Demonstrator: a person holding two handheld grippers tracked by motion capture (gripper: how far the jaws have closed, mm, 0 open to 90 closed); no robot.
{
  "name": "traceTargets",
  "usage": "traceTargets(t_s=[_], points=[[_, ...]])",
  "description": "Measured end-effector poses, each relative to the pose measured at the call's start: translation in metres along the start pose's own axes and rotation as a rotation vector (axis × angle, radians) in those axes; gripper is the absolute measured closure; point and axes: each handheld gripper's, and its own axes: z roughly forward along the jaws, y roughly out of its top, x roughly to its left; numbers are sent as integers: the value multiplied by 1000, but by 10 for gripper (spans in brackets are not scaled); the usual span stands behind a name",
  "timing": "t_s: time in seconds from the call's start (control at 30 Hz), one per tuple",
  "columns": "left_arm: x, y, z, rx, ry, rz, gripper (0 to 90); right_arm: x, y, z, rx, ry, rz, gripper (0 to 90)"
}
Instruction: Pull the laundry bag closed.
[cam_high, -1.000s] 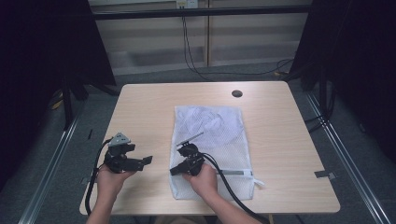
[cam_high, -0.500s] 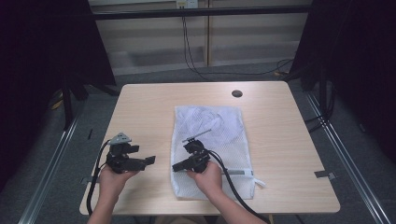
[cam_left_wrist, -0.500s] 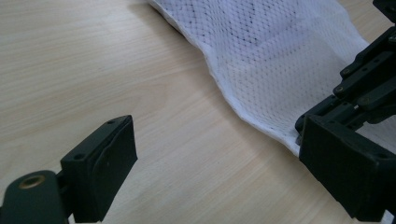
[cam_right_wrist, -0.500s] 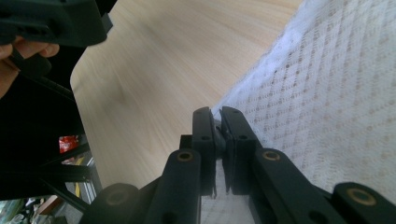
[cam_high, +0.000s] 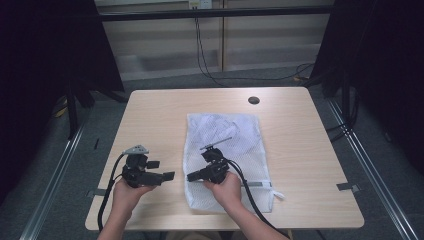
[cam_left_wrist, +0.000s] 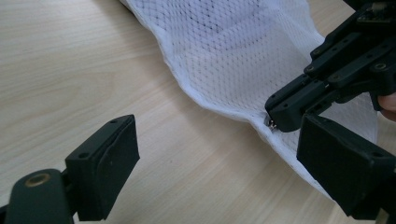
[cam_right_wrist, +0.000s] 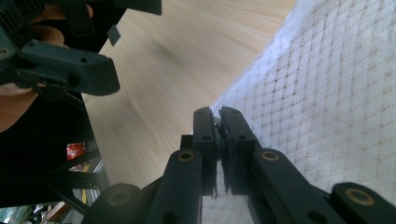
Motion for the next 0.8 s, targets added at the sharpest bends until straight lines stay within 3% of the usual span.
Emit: traceTargets(t_s=[0.17, 0.27, 0.4, 0.57, 0.63, 0.8], points=[[-2, 0, 4, 11, -35, -3, 129, -1, 1, -3, -10, 12, -1, 853], [-4, 0, 7, 9, -77, -19, 140, -1, 1, -4, -14, 11, -4, 854], [-6, -2, 13, 23, -128, -12, 157, -1, 1, -4, -15, 16, -3, 853], [-7, -2, 17, 56, -130, -16, 176, 0, 1, -5, -18, 12, -4, 853], [-7, -2, 18, 69, -134, -40, 193, 0, 2, -6, -24, 16, -2, 853], [-11, -3, 22, 83, -164, -42, 223, 0, 2, -8, -31, 13, -2, 854]])
